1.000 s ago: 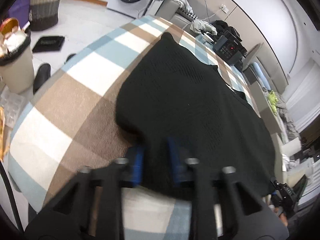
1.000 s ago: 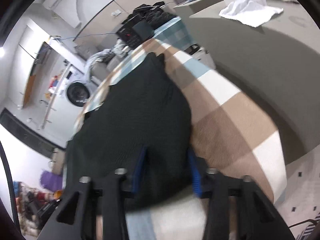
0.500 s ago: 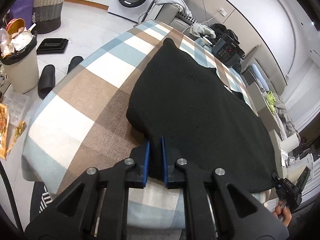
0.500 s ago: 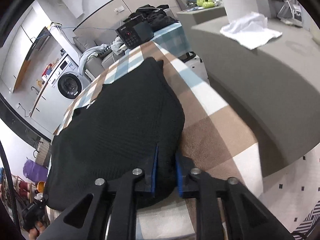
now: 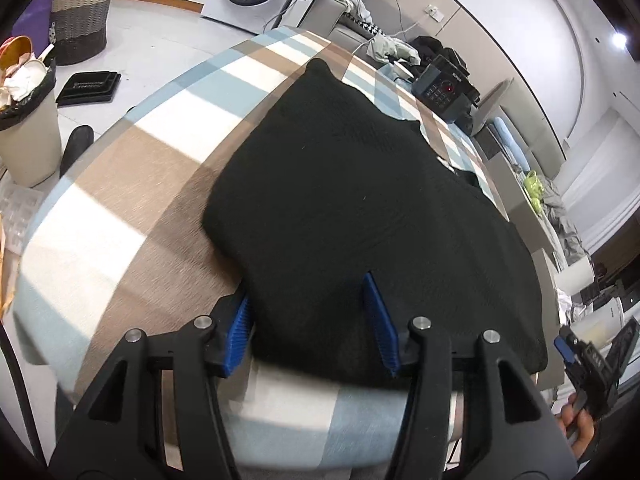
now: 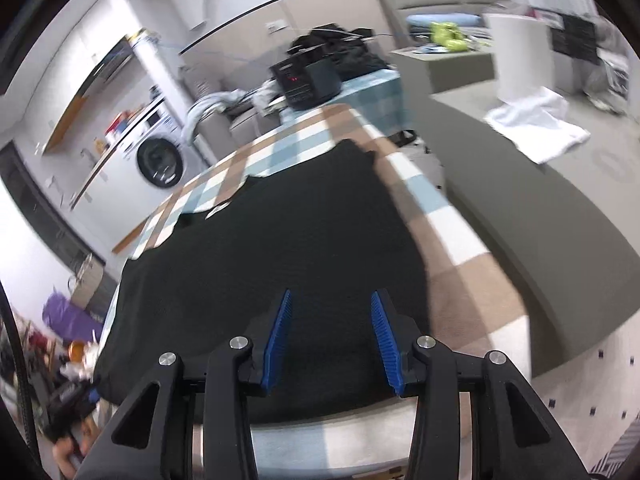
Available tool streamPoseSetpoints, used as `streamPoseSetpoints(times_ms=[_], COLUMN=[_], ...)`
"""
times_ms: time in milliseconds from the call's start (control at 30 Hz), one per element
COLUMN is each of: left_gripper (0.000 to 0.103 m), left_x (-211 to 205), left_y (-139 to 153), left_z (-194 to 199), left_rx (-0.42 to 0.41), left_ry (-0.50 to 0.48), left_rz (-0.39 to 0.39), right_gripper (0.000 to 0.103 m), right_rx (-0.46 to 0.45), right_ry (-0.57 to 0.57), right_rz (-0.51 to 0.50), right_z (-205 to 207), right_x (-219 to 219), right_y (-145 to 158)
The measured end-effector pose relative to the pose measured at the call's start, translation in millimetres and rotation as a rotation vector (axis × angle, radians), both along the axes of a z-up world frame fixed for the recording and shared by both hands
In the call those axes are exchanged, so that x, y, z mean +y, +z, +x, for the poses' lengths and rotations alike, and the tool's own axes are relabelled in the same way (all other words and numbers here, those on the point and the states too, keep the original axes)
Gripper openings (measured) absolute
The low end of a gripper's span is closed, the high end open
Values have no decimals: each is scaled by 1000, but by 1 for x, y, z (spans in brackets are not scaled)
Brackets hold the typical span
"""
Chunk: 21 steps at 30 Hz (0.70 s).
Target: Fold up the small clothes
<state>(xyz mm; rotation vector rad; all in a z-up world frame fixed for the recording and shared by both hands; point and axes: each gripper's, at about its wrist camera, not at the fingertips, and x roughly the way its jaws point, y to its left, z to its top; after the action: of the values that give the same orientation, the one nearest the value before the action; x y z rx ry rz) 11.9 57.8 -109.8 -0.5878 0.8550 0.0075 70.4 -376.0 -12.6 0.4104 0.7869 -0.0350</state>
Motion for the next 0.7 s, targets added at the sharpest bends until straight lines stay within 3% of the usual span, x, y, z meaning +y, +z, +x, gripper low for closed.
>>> streamPoseSetpoints(times_ms=[167,200,233,267,500,700], left_gripper=[45,37,15,11,9,9], left_x=[-12,-13,-14,-14,-1,-11], left_y=[1,3,5,7,24,43], left_z=[17,18,17,17,6,7], left_rx=[-13,-36,-52,-59,-120,-161], left_ry=[3,1,5,6,13,-3], left_rz=[4,1,12,25,17,61], right_gripper=[42,42,42,42,45,45], right_rx=[13,20,26,30,83,118], right_ry=[58,68,77,90,234,270], right_rz=[-17,-9,-9,-14,-78,-74], right_z=[6,8,10,11,26,35], right_x=[23,26,31,36,79,92], right_y=[-2,-4,-5,-6,-21,-34])
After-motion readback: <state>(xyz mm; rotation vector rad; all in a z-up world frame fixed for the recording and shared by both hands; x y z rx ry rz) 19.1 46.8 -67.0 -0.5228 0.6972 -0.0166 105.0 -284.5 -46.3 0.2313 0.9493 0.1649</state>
